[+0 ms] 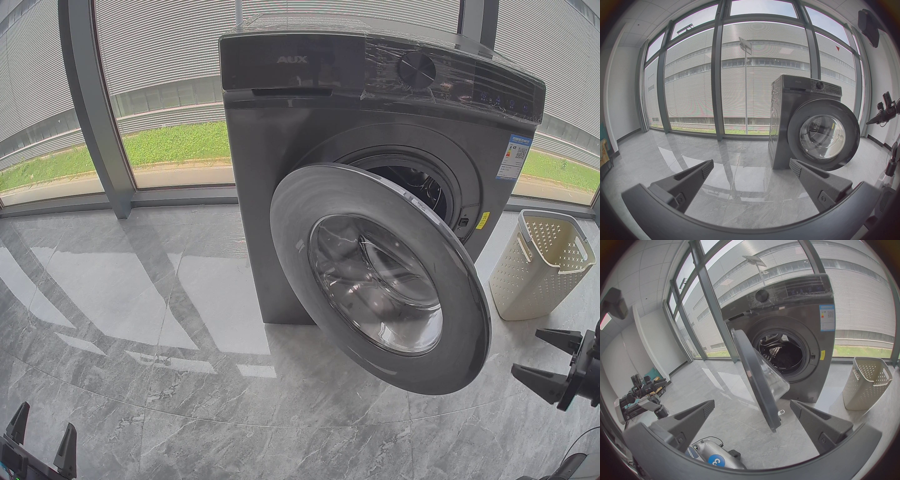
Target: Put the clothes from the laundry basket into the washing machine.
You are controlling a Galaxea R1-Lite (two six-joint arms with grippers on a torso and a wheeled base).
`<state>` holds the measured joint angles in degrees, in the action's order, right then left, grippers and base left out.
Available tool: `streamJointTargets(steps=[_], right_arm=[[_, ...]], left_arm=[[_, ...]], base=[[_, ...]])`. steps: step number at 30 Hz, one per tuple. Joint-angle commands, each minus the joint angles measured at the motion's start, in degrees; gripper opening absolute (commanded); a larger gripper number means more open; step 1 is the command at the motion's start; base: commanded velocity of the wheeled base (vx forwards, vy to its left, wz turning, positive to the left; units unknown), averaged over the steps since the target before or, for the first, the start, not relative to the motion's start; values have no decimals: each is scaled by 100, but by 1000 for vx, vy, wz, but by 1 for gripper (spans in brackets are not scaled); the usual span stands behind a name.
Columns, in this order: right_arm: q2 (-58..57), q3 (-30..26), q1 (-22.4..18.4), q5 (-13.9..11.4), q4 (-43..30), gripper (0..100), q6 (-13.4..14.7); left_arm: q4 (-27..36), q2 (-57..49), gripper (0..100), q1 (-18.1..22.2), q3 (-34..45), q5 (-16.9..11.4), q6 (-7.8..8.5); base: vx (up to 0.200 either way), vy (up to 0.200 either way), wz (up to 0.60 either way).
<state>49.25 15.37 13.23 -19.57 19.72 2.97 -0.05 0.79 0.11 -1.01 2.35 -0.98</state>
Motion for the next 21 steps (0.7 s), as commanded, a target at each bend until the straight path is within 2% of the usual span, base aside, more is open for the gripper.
streamJointTargets(steps=[1, 2, 4, 7, 11, 14, 16, 21], right_arm=[[1368, 291, 48, 41, 453, 100, 19], [1368, 291, 48, 41, 453, 100, 19], [1781, 440, 4, 419, 594, 100, 37], [2045, 546, 4, 700, 761, 100, 54], [2308, 625, -154, 796, 928, 100, 54], [2511, 686, -488, 1043, 1209, 100, 45], [2572, 704, -602, 1069, 1332, 100, 45], [2836, 766, -1200, 1122, 1763, 100, 19]], left_arm=[[-4, -62, 100, 7, 92, 2, 1], [-4, -62, 100, 7, 92, 2, 1], [-4, -62, 100, 7, 92, 2, -8], [-4, -62, 100, -2, 92, 2, -8], [-4, -62, 100, -2, 92, 2, -8], [-4, -62, 100, 7, 92, 2, -8], [-4, -62, 100, -2, 92, 2, -8], [-4, -62, 100, -2, 92, 2, 1]], base=[[0, 0, 0], [0, 0, 0], [0, 0, 0], [0, 0, 0], [0, 0, 0], [0, 0, 0], [0, 0, 0], [0, 0, 0]])
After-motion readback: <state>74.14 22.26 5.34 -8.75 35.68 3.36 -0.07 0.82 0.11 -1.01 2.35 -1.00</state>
